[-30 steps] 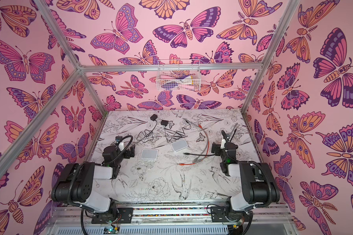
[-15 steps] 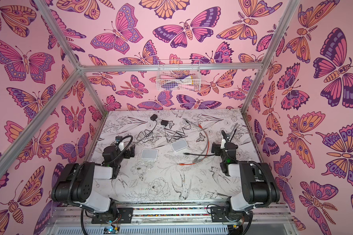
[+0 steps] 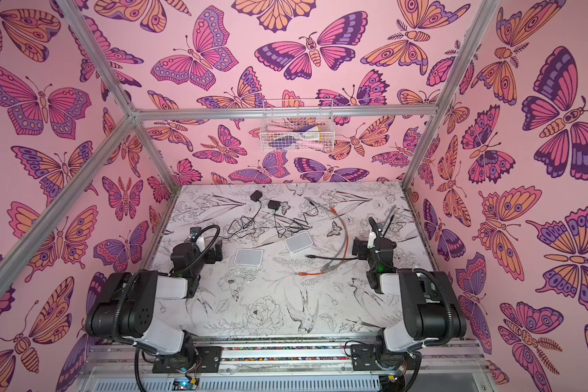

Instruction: Insert the plug into the switch port

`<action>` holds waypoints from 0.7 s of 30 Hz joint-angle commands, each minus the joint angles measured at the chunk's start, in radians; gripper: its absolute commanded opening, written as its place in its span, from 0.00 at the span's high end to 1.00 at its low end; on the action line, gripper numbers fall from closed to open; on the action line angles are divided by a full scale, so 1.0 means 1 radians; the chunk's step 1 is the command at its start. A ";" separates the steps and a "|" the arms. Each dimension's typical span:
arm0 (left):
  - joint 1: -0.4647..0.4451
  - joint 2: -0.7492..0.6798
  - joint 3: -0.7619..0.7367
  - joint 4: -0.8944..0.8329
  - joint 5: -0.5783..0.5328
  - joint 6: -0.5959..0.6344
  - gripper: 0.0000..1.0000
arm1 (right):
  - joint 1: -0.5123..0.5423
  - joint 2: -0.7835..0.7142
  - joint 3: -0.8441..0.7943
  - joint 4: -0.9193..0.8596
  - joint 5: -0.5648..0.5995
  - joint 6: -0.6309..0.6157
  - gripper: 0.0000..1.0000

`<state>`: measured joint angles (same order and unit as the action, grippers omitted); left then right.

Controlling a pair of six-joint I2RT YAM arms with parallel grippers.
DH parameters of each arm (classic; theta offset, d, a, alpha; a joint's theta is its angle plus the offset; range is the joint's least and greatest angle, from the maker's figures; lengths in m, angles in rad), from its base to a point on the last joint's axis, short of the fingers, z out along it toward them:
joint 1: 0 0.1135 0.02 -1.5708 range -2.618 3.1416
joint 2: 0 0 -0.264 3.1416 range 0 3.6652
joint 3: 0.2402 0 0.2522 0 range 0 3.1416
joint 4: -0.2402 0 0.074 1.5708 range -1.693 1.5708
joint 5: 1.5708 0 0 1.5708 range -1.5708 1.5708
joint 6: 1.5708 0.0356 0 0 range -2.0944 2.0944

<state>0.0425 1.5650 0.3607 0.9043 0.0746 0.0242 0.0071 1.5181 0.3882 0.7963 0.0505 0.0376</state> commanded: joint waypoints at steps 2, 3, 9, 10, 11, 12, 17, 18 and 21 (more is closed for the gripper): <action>-0.004 -0.015 0.012 -0.001 -0.018 -0.007 0.00 | -0.001 -0.015 0.020 -0.004 -0.001 0.010 0.01; -0.010 -0.015 0.011 -0.001 -0.043 -0.008 0.00 | -0.002 -0.014 0.020 -0.003 -0.001 0.010 0.01; -0.083 -0.160 0.048 -0.196 -0.306 -0.020 0.00 | -0.001 -0.018 0.016 0.030 0.001 0.009 0.01; -0.096 -0.206 0.077 -0.297 -0.356 -0.034 0.00 | -0.001 -0.046 0.023 0.003 -0.009 -0.001 0.01; -0.106 -0.246 0.094 -0.359 -0.386 -0.053 0.00 | 0.001 -0.083 0.041 -0.052 -0.006 -0.002 0.01; -0.117 -0.300 0.105 -0.409 -0.396 -0.085 0.00 | 0.002 -0.137 0.071 -0.146 0.000 -0.002 0.01; -0.176 -0.466 0.185 -0.656 -0.369 -0.222 0.00 | 0.037 -0.363 0.194 -0.429 -0.135 0.045 0.01; -0.182 -0.477 0.222 -0.722 -0.349 -0.247 0.00 | 0.061 -0.404 0.221 -0.482 -0.129 0.064 0.01; -0.187 -0.457 0.317 -0.860 -0.334 -0.305 0.00 | 0.070 -0.471 0.297 -0.817 -0.037 0.435 0.01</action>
<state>-0.1390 1.0912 0.6220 0.2859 -0.2615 -0.1825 0.0669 1.0912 0.6312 0.3466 -0.0204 0.1581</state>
